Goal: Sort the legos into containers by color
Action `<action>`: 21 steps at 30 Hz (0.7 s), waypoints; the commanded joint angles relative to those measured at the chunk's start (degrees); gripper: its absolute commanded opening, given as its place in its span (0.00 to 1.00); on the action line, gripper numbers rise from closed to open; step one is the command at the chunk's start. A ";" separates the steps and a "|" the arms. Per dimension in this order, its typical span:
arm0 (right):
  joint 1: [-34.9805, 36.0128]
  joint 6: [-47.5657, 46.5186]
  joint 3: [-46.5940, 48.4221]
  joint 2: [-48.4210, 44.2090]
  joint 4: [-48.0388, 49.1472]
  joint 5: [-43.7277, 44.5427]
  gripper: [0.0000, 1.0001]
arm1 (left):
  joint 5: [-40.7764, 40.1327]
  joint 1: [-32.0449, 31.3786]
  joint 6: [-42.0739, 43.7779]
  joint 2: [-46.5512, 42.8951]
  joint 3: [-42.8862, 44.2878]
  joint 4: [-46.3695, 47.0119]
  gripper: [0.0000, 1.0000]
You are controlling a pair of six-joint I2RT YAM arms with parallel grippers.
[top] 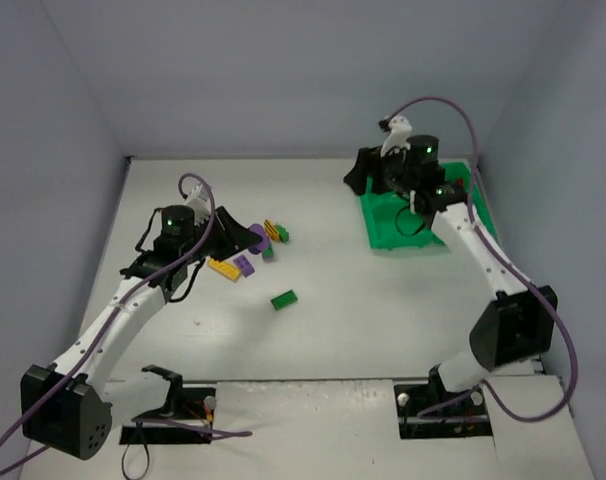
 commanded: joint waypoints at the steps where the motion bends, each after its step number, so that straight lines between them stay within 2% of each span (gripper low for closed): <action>1: 4.59 3.11 -4.43 -4.87 5.05 -7.40 0.67 | 1.34 0.16 -4.80 1.76 4.71 7.33 0.06; 5: 14.07 4.79 -7.16 -6.02 6.99 -7.15 0.72 | 1.78 0.16 -7.98 4.93 6.29 11.72 0.10; 11: 22.69 5.49 -7.09 -4.36 8.49 -4.42 0.77 | 2.83 0.16 -13.25 8.27 7.96 16.55 0.11; 21: 28.25 4.00 -1.55 0.56 9.19 -0.73 0.77 | 3.10 0.16 -18.52 10.20 7.79 20.60 0.11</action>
